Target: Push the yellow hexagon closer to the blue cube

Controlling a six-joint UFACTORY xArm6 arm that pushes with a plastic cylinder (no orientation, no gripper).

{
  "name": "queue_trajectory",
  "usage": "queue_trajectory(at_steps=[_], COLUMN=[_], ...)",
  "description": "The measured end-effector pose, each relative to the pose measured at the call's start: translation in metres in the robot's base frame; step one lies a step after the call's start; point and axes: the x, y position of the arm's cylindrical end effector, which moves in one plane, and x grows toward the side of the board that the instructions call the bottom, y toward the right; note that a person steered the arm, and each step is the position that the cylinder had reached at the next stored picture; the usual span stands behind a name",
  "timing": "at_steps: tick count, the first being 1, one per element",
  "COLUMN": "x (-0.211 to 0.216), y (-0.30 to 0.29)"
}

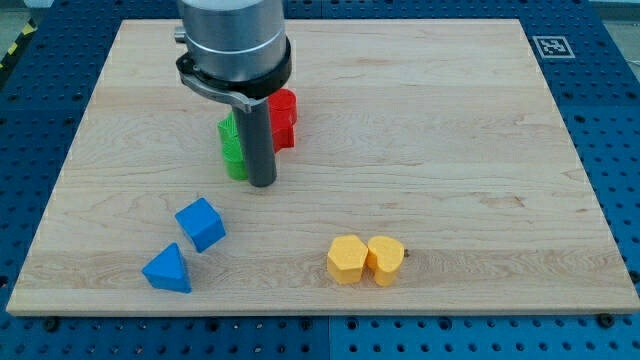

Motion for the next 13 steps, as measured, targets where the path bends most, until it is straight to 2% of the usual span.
queue_trajectory(at_steps=[1,2,4,5,6,8,11,13], x=[-0.001,0.008,0.097,0.108,0.127,0.132,0.097,0.096], y=[0.026,0.088,0.229,0.24,0.229,0.167,0.081,0.01])
